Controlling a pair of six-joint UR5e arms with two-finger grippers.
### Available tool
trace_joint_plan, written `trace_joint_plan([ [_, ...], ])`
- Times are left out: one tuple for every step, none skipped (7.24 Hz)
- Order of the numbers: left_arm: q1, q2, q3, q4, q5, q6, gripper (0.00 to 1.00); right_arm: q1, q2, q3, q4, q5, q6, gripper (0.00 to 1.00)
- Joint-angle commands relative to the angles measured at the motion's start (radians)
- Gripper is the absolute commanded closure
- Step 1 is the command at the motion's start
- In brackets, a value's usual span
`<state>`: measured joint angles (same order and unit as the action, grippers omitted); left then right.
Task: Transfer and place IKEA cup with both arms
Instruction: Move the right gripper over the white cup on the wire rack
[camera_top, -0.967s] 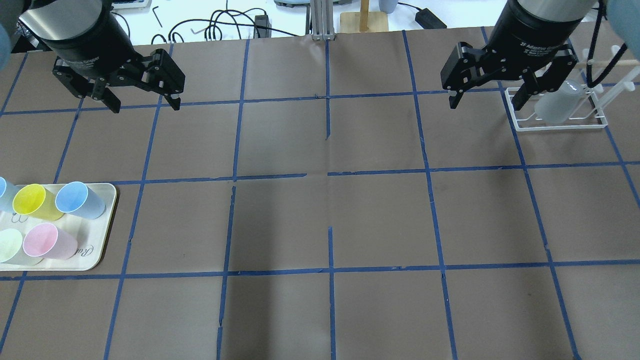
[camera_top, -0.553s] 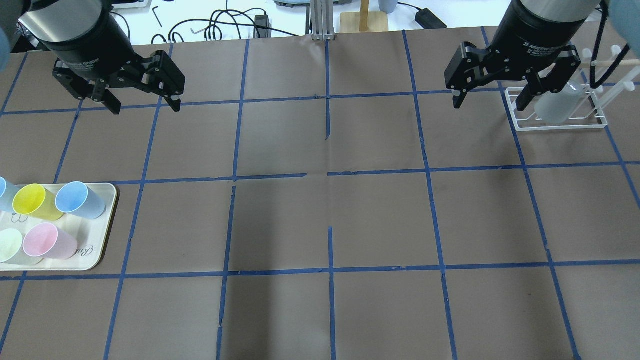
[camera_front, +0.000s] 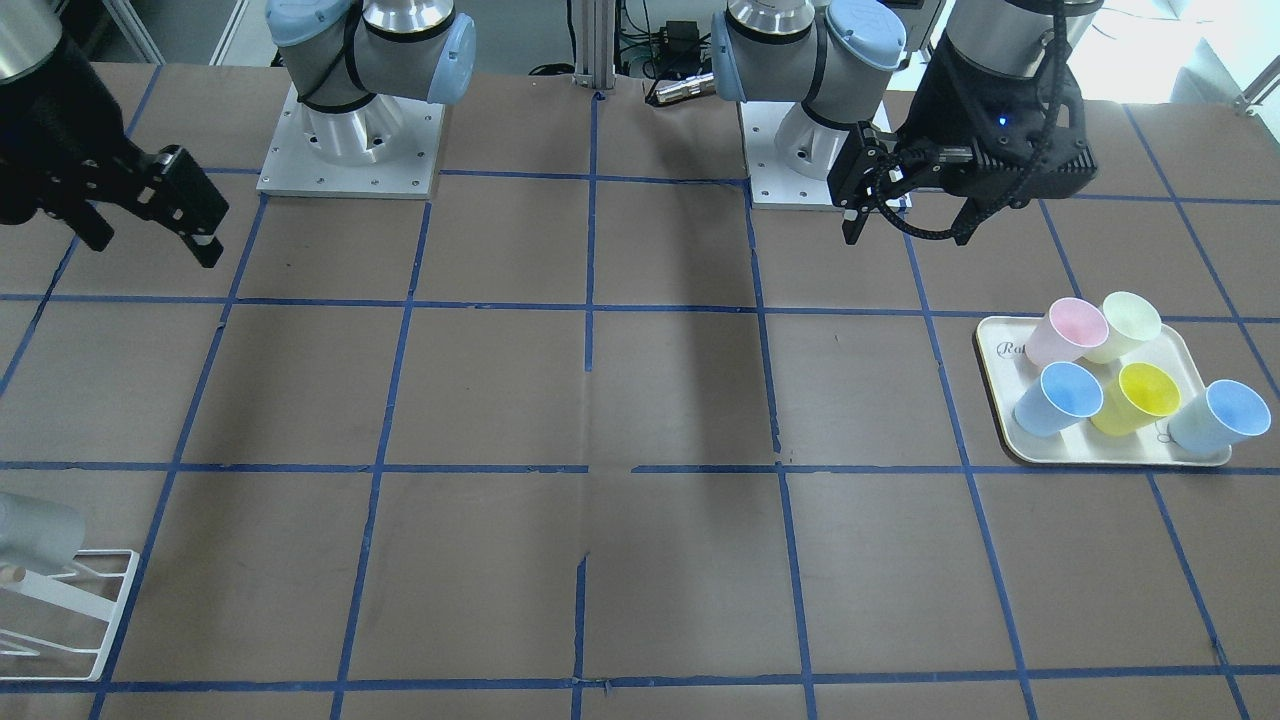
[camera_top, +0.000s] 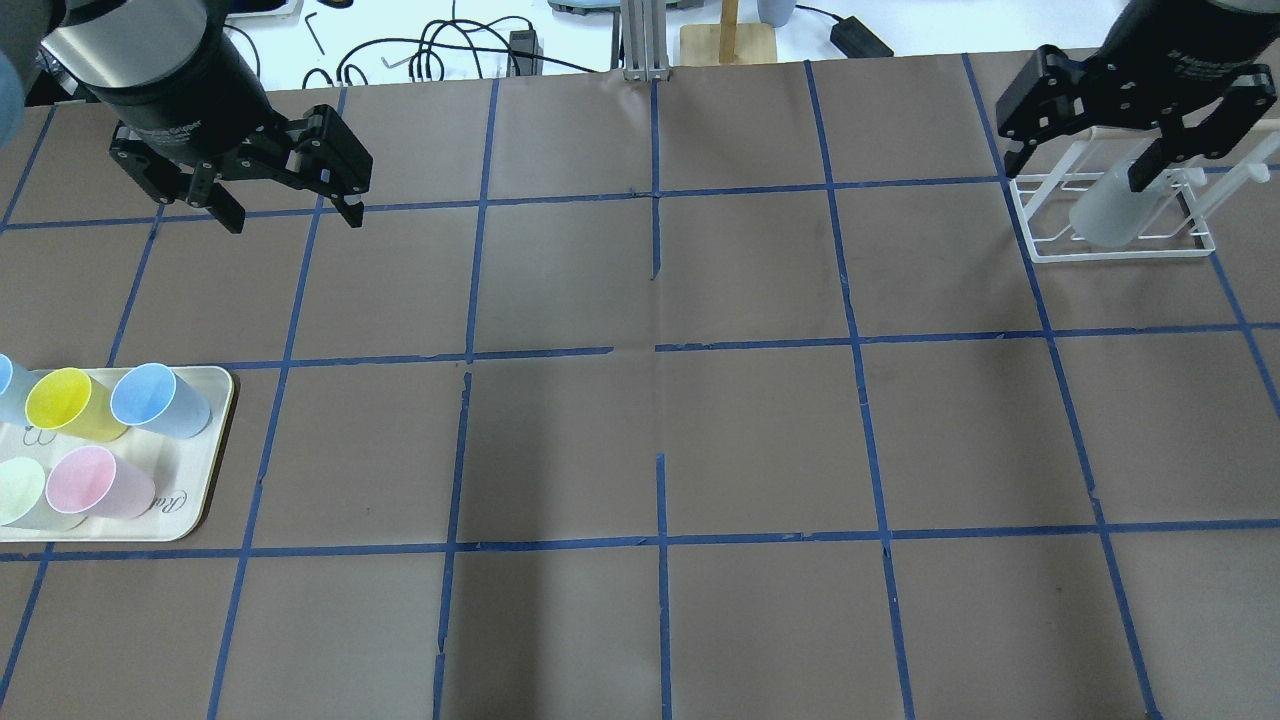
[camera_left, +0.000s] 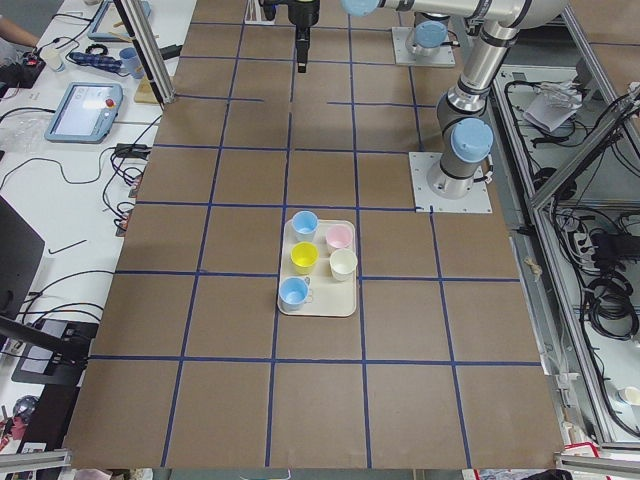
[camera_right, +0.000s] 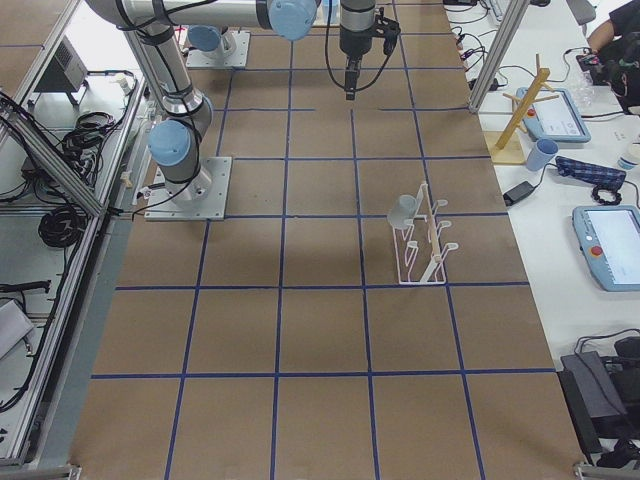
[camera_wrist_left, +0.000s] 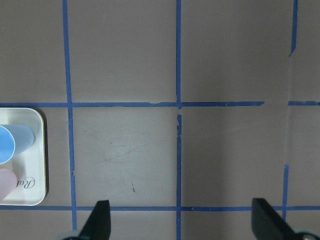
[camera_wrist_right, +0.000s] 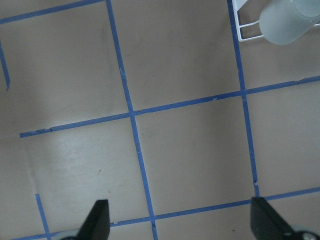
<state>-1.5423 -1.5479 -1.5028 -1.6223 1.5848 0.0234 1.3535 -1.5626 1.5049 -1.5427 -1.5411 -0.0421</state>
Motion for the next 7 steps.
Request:
trace_joint_plan([
  [-0.004,0.002,0.001,-0.002,0.006,0.012,0.0,-0.08,0.09,0.001,-0.113,-0.011,-0.118,0.0],
  [-0.004,0.003,-0.002,-0.022,0.004,0.013,0.0,-0.111,0.146,0.001,-0.173,-0.013,-0.206,0.0],
  [-0.001,-0.012,0.013,-0.033,0.006,0.027,0.0,-0.143,0.18,-0.005,-0.207,-0.011,-0.264,0.0],
  [0.005,-0.024,0.035,-0.024,0.01,0.029,0.0,-0.166,0.217,-0.005,-0.261,-0.013,-0.313,0.0],
  [0.019,-0.023,0.024,-0.025,0.027,0.029,0.0,-0.2,0.263,-0.005,-0.305,-0.011,-0.373,0.0],
  [0.019,-0.03,0.018,-0.037,0.053,0.032,0.0,-0.217,0.297,-0.006,-0.345,-0.014,-0.413,0.0],
  [0.016,-0.031,0.018,-0.028,0.05,0.024,0.0,-0.218,0.32,-0.012,-0.347,-0.039,-0.438,0.0],
])
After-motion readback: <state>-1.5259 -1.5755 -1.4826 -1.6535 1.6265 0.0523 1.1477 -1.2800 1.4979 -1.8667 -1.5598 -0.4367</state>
